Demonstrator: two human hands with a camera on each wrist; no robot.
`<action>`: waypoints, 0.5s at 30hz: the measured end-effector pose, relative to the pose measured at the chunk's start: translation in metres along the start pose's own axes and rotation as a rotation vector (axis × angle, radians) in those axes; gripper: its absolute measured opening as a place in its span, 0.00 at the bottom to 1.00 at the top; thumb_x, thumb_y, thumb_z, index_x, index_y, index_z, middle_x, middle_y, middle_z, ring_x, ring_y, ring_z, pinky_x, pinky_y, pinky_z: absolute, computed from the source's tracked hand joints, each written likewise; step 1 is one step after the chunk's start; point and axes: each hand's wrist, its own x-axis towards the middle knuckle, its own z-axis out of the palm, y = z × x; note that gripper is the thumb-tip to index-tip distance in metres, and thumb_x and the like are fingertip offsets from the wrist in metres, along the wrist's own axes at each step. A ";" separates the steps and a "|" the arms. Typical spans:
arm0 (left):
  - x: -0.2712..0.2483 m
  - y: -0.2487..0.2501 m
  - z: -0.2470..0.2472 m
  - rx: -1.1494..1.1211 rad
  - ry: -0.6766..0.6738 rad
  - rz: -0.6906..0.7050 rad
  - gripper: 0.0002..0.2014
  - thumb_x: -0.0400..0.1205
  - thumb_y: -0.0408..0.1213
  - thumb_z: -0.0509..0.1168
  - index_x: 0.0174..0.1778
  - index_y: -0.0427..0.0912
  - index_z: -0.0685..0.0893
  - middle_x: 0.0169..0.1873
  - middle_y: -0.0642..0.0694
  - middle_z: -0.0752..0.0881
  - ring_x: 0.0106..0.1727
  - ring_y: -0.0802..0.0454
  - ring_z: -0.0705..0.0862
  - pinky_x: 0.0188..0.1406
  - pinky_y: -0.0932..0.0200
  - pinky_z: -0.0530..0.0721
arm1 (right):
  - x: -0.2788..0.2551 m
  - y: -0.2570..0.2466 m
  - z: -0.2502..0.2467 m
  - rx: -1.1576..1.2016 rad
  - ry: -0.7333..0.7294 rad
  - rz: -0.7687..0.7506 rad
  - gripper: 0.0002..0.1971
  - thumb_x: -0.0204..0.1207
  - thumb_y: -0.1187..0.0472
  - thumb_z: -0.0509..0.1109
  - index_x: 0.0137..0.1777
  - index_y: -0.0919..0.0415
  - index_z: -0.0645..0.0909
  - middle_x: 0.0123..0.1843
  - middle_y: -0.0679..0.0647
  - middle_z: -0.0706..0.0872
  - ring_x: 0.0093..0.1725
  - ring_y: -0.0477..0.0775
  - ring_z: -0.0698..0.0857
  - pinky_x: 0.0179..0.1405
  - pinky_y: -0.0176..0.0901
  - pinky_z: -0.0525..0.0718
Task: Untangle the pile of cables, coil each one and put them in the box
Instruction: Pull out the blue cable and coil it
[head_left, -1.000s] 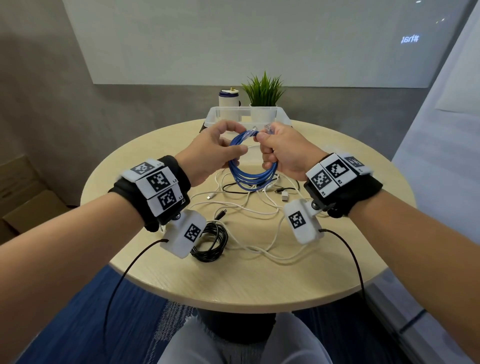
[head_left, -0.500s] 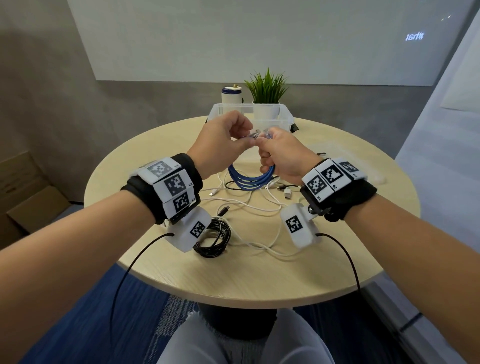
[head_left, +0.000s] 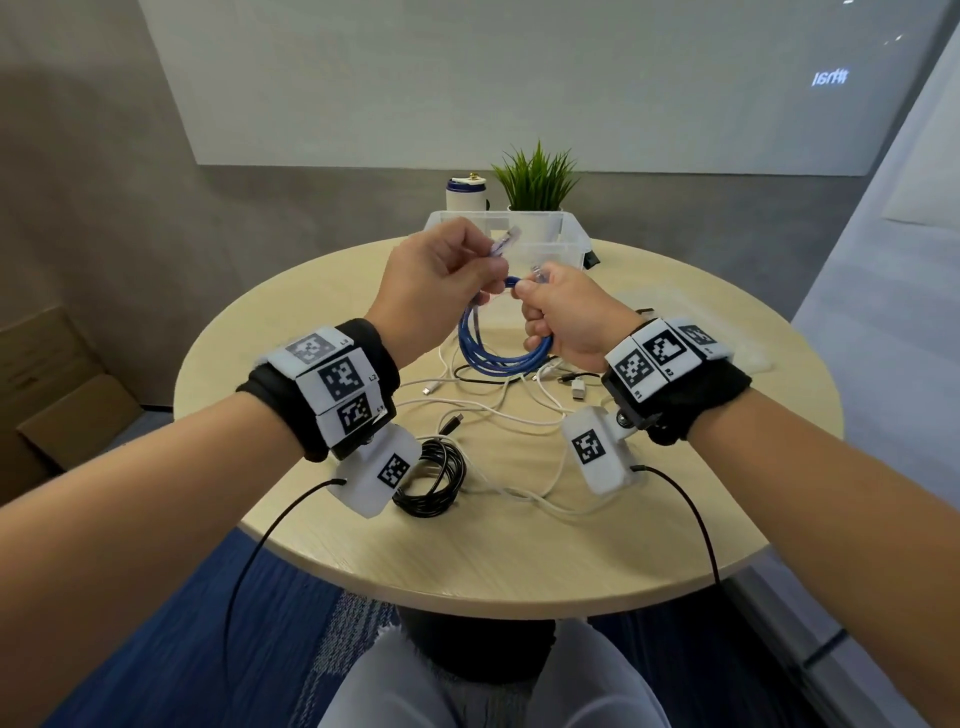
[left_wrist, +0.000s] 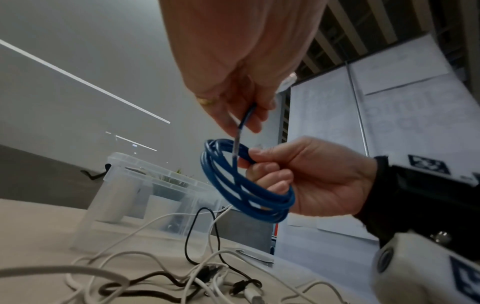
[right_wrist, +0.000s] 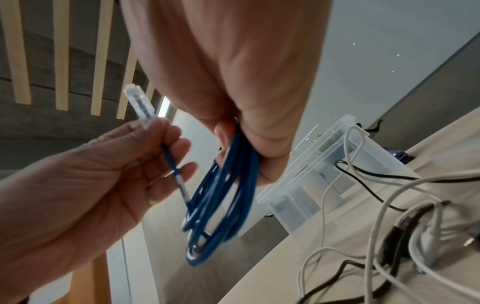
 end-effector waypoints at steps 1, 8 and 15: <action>-0.001 0.002 -0.002 -0.043 -0.008 -0.012 0.08 0.79 0.26 0.68 0.38 0.42 0.81 0.29 0.47 0.86 0.28 0.55 0.83 0.35 0.57 0.85 | 0.000 0.000 -0.002 0.010 0.004 0.008 0.08 0.87 0.64 0.53 0.46 0.59 0.70 0.31 0.52 0.66 0.26 0.46 0.64 0.26 0.39 0.74; 0.001 -0.004 -0.020 0.040 0.042 -0.163 0.05 0.82 0.29 0.65 0.43 0.40 0.86 0.31 0.46 0.84 0.22 0.60 0.76 0.27 0.67 0.82 | 0.003 -0.005 -0.018 0.040 0.044 -0.011 0.07 0.87 0.64 0.54 0.47 0.59 0.70 0.31 0.51 0.68 0.25 0.46 0.70 0.33 0.46 0.82; 0.008 -0.016 -0.020 0.160 0.035 -0.305 0.06 0.83 0.32 0.63 0.50 0.38 0.86 0.33 0.46 0.83 0.28 0.56 0.77 0.29 0.65 0.82 | -0.004 -0.005 -0.011 0.010 -0.104 -0.095 0.06 0.87 0.64 0.55 0.51 0.60 0.74 0.32 0.52 0.67 0.26 0.46 0.68 0.32 0.44 0.80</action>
